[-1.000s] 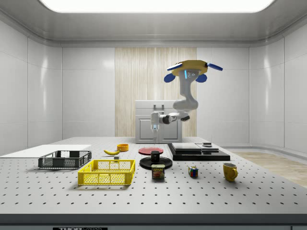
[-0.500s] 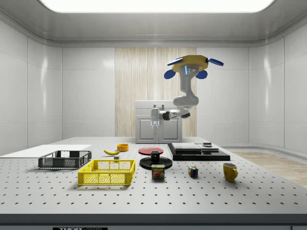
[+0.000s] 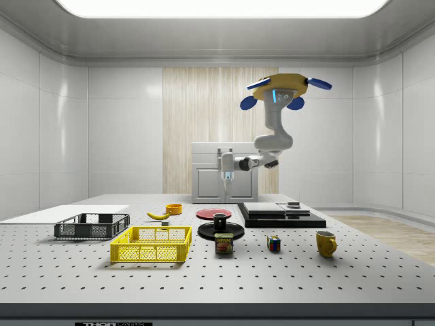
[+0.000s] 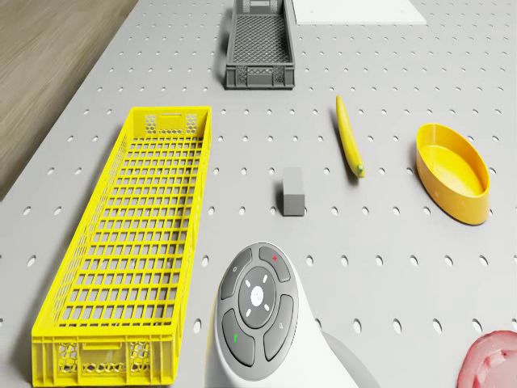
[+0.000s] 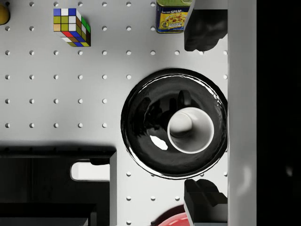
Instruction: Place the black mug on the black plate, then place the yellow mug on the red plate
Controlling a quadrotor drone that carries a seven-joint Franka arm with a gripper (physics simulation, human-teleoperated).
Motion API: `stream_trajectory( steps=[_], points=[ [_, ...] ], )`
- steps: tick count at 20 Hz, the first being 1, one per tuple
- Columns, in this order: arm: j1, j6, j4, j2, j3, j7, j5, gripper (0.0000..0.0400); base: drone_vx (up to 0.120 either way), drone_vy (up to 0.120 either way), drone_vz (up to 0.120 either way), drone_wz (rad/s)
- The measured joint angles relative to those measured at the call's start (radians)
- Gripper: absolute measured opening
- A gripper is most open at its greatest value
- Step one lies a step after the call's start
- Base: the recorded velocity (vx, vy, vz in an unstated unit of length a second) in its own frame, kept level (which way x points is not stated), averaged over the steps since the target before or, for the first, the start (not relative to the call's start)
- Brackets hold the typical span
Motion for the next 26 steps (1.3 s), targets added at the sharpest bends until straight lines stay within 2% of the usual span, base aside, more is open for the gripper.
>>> stream_trajectory(
  steps=[26],
  points=[
    [0.009, -0.013, -0.001, 0.014, -0.003, -0.007, -0.007, 0.04, -0.12, 0.12, 0.0, 0.0]
  ],
)
